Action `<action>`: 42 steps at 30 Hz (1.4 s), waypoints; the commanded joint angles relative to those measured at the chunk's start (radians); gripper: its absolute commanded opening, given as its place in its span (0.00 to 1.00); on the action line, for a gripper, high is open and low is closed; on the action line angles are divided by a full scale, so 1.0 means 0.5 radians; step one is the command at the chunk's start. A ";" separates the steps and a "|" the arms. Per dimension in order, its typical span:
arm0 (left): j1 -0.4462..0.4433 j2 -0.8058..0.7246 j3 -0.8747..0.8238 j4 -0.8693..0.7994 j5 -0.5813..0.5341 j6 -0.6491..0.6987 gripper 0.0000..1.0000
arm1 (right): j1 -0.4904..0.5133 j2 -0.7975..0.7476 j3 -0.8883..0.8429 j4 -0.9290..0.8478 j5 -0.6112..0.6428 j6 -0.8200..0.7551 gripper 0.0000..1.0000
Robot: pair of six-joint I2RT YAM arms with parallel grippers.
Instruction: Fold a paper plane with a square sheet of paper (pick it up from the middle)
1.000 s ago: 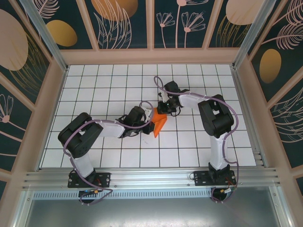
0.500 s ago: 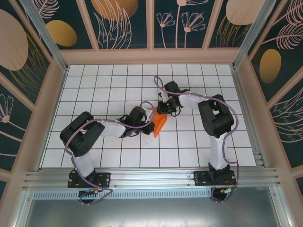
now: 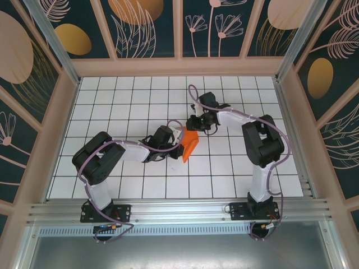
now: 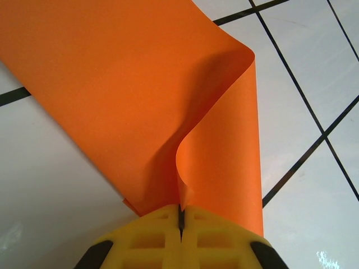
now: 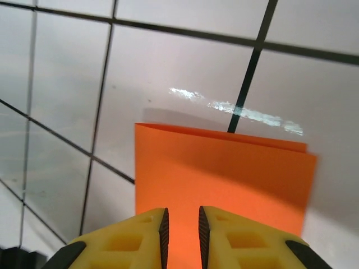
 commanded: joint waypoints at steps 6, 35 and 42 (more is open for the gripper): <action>0.013 0.083 0.019 -0.070 0.010 0.035 0.01 | -0.036 -0.481 -0.570 0.426 -0.249 0.412 0.15; 0.012 0.113 0.039 -0.124 0.015 0.061 0.01 | 0.040 -0.258 -1.119 1.092 -0.450 0.735 0.07; 0.013 0.135 0.054 -0.167 -0.003 0.078 0.00 | 0.035 -0.263 -1.143 1.098 -0.444 0.732 0.08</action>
